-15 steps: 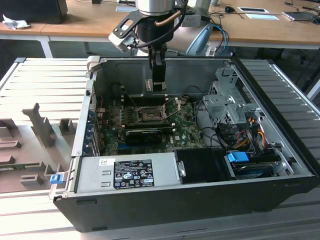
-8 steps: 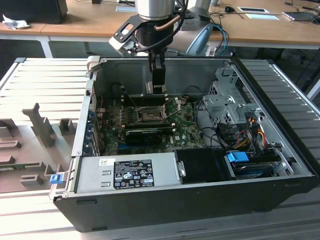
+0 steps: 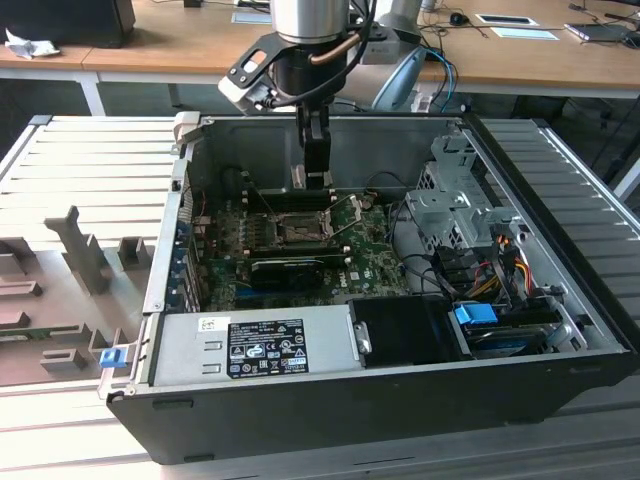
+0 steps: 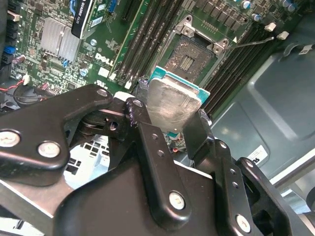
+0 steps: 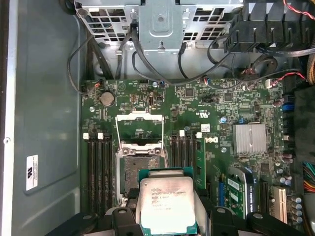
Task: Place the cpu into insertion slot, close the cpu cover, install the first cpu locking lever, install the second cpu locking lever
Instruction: 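Place the cpu into insertion slot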
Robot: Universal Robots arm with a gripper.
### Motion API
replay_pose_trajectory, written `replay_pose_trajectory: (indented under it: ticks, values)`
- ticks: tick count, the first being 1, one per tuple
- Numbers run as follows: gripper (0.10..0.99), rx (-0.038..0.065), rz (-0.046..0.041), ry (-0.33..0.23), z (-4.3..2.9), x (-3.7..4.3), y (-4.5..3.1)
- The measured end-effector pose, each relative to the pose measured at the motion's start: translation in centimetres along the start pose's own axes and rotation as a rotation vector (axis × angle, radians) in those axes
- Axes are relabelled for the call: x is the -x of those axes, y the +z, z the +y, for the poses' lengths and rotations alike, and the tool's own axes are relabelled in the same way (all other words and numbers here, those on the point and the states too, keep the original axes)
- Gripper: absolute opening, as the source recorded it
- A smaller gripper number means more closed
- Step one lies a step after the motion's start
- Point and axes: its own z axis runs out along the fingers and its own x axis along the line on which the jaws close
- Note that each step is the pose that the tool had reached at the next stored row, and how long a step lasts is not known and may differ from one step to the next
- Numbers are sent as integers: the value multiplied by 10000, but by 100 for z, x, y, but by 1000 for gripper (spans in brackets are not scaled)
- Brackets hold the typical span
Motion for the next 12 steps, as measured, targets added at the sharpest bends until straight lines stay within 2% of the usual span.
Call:
replay_pose_trajectory:
  ticks: [4, 10, 12]
  values:
    - [529, 1, 1, 0, -2, 0, 22]
    - [529, -3, 0, 1, -7, 0, 92]
    - [529, -42, -1, 3, -10, 0, 124]
